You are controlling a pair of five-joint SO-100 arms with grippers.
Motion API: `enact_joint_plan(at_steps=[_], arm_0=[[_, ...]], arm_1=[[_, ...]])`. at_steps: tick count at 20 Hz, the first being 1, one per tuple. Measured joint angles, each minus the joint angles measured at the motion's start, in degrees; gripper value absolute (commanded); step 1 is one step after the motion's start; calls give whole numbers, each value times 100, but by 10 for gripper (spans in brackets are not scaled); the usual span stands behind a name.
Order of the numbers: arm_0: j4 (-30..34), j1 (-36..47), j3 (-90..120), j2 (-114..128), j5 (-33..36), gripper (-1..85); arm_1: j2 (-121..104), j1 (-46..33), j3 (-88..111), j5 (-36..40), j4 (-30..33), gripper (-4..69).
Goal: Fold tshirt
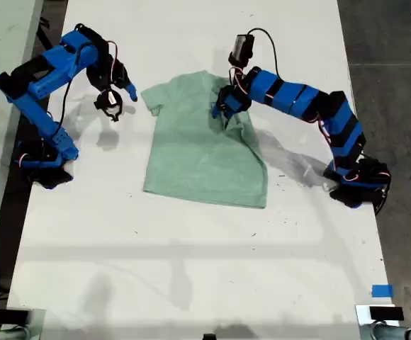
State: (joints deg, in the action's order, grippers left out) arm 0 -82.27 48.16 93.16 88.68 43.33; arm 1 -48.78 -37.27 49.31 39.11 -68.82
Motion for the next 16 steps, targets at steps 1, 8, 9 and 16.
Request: enact_joint_plan(at_steps=[1,8,9,16], arm_0=[[0,0,0,-9,0,215],[9,-35,-193,-264,9,234],[9,-53,-404,-360,-9,237],[-387,-316,-2689,-2364,-9,256]], arm_1=[[9,0,-211,-53,-141,256],[-1292,-114,-422,70,-1503,195],[-1582,-167,-193,132,-1652,193],[-2725,-281,1292,255,-1819,184]])
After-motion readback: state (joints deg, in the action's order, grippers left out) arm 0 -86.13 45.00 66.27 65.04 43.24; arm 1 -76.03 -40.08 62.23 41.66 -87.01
